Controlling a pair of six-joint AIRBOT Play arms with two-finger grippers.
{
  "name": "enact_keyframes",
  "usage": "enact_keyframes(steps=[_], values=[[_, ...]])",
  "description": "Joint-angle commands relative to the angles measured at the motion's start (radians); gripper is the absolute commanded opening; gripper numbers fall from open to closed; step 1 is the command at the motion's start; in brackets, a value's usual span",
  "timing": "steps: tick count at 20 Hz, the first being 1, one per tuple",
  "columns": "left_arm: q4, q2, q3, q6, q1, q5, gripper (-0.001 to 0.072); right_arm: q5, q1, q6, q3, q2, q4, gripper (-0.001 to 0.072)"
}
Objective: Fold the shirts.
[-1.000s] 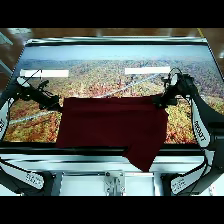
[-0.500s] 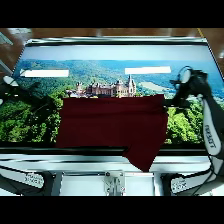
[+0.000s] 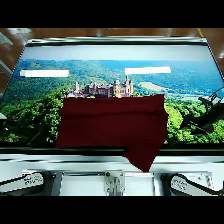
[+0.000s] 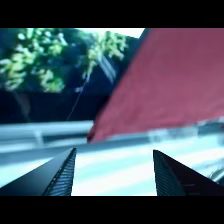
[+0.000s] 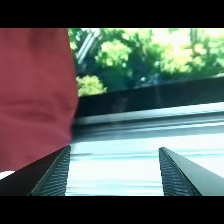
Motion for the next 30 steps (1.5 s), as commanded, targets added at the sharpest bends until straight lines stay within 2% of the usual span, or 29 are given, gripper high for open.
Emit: enact_keyframes(steps=[1,7,16,17,21,26,28,30], values=[[-0.036,0.006,-0.13,0.033,0.019,0.105,0.0567,-0.071,-0.039,-0.018,-0.069,0.035,0.079,0.065],[-0.098,-0.029,-0.156,0.069,0.019,0.141,0.0567,-0.105,-0.039,-0.013,-0.071,0.035,0.102,0.0649],[-0.164,-0.09,-0.157,0.053,-0.015,0.187,0.0561,-0.103,-0.039,0.025,-0.071,0.035,0.102,0.0649],[-0.166,-0.103,-0.157,0.05,-0.036,0.187,0.0505,-0.101,-0.039,0.028,-0.071,0.035,0.102,0.0649],[-0.166,-0.121,-0.157,0.04,-0.106,0.204,0.0054,-0.071,-0.039,0.035,-0.071,0.035,0.094,0.065],[-0.165,-0.118,-0.156,0.063,-0.107,0.192,0.0039,-0.052,-0.039,0.011,-0.156,0.036,0.061,0.0649],[-0.166,-0.111,-0.156,0.111,-0.107,0.179,0.0039,-0.073,-0.038,-0.018,-0.266,0.036,0.146,0.065],[-0.165,-0.1,-0.156,0.121,-0.107,0.153,0.0039,-0.14,-0.038,-0.082,-0.373,0.036,0.254,0.0649]])
